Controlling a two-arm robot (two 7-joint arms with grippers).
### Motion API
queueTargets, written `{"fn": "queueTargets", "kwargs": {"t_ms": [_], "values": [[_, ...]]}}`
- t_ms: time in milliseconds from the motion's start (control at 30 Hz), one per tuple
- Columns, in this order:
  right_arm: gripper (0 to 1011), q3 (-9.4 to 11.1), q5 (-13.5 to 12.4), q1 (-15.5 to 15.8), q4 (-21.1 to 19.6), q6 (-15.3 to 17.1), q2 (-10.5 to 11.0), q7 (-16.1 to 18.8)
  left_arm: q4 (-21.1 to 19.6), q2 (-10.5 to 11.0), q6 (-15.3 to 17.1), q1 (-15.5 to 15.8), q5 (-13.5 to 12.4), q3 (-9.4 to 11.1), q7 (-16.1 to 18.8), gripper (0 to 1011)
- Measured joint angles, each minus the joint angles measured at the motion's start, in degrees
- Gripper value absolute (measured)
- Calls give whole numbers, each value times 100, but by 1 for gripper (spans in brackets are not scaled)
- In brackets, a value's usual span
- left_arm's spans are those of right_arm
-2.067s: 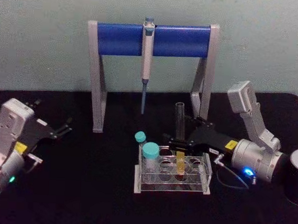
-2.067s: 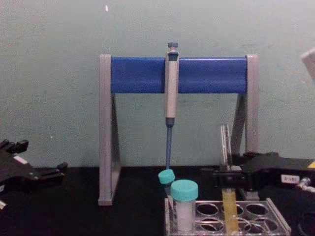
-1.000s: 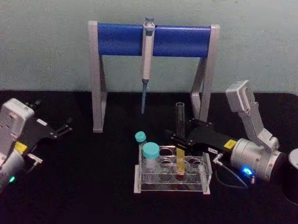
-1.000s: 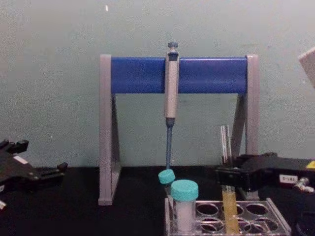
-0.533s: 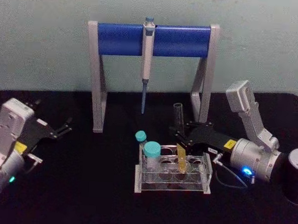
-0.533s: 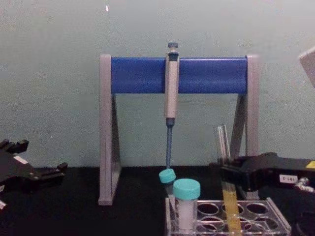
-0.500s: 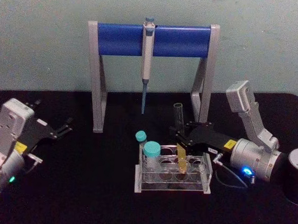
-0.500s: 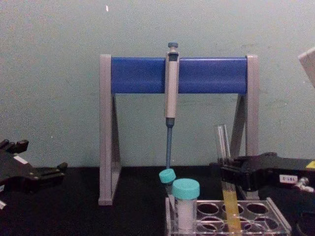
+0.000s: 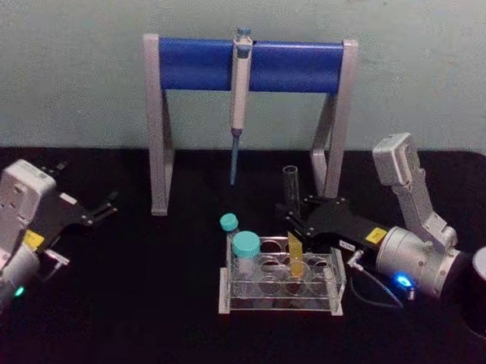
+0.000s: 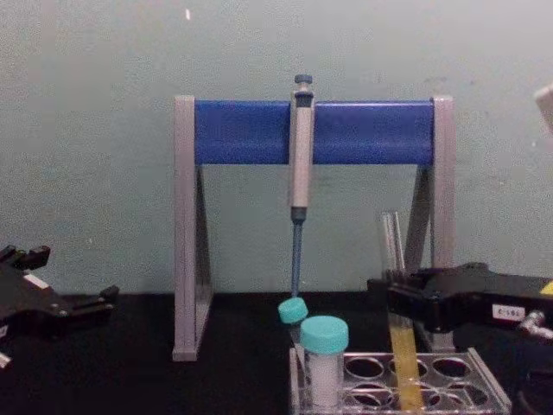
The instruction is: Pick up the test tube from the test tube rack, shake it, then place it back into the test tube rack.
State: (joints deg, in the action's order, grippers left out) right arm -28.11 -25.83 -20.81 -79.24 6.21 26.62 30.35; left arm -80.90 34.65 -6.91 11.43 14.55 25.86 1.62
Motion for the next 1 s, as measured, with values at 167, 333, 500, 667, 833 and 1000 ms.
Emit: {"fn": "queueTargets", "kwargs": {"t_ms": [167,333,500,667,833,1000], "values": [[233,82,-8,110,-97,-175,11,-10,0,0,0,0,0,0,0,1010],[233,207,-59,239,-213,-367,16,-53,0,0,0,0,0,0,0,1010],[233,331,-125,315,-287,-553,-3,-64,0,0,0,0,0,0,0,1010],[233,431,-195,323,-346,-719,-41,-41,0,0,0,0,0,0,0,1010],[233,476,-227,248,-407,-830,-82,7,0,0,0,0,0,0,0,1009],[233,489,-228,166,-463,-875,-100,37,0,0,0,0,0,0,0,1010]]}}
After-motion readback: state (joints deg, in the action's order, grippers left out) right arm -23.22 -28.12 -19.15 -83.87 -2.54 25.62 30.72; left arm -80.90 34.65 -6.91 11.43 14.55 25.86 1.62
